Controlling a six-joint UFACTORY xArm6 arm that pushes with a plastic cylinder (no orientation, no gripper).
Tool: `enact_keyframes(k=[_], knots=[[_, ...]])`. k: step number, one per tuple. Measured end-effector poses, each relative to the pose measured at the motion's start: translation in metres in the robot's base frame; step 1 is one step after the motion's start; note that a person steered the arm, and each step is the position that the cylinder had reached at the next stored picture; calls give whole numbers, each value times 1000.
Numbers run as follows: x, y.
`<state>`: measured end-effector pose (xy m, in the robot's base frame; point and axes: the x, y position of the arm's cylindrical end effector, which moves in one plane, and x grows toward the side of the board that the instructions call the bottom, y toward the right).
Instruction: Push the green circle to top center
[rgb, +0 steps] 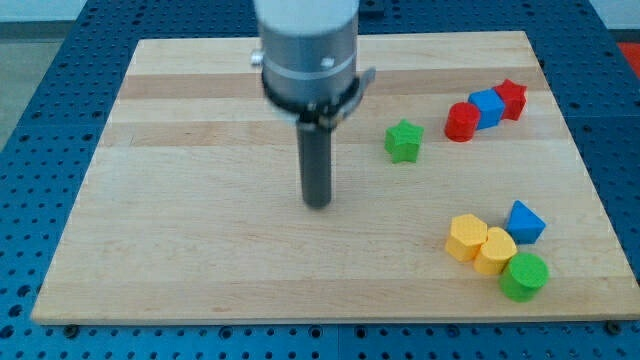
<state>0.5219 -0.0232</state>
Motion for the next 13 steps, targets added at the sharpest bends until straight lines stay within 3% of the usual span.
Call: enact_keyframes(k=[1,2,4,6,9,10,11,12,13], knots=[[76,22],[97,53],[96,258],[93,262],[-28,212],[-29,203],[19,203],[68,230],[66,274]])
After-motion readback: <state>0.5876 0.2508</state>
